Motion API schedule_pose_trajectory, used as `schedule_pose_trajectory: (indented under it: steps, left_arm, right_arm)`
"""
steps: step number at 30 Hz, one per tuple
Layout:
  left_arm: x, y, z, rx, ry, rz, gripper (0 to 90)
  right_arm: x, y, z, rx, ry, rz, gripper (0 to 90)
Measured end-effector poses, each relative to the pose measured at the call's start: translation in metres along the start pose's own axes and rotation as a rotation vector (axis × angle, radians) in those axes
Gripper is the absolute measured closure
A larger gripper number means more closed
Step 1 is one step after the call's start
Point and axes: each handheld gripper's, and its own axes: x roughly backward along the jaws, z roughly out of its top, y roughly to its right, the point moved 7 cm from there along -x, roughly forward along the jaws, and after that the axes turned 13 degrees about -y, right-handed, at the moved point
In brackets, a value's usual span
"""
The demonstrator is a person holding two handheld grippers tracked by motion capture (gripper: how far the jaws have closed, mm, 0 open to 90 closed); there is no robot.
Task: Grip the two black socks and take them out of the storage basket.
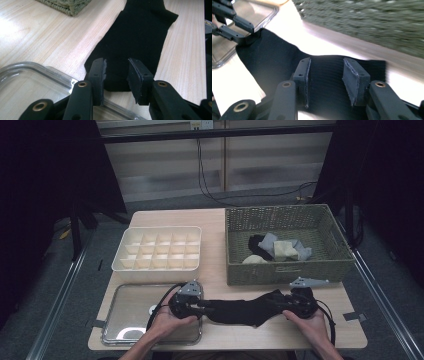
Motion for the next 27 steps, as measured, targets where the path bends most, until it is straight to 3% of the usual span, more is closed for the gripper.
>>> schedule_pose_trajectory:
  steps: [3,6,11,14,18,27]
  left_arm:
    - [-0.007,0.002,-0.001,-0.007,-0.019,-0.006,62.7]
    - [-0.009,0.004,0.001,-0.009,-0.013,-0.008,62.5]
    - [-0.011,0.004,0.001,-0.014,-0.010,-0.012,62.3]
    - [-0.012,0.007,0.002,-0.007,-0.009,-0.015,62.0]
    - [-0.014,0.009,0.003,0.001,-0.001,-0.033,61.9]
    - [-0.020,0.021,0.010,-0.009,0.007,-0.069,57.6]
  right_arm:
    - [-0.011,-0.007,0.002,0.032,-0.032,0.008,58.1]
    - [-0.017,-0.007,-0.001,0.042,-0.073,-0.015,55.6]
    - [-0.014,-0.001,-0.005,0.033,-0.066,-0.036,56.9]
    - [-0.012,0.001,-0.007,0.021,-0.058,-0.023,57.1]
    - [-0.010,0.005,-0.010,0.041,-0.051,-0.020,56.4]
    - [0.003,0.012,-0.017,-0.008,-0.068,0.001,55.3]
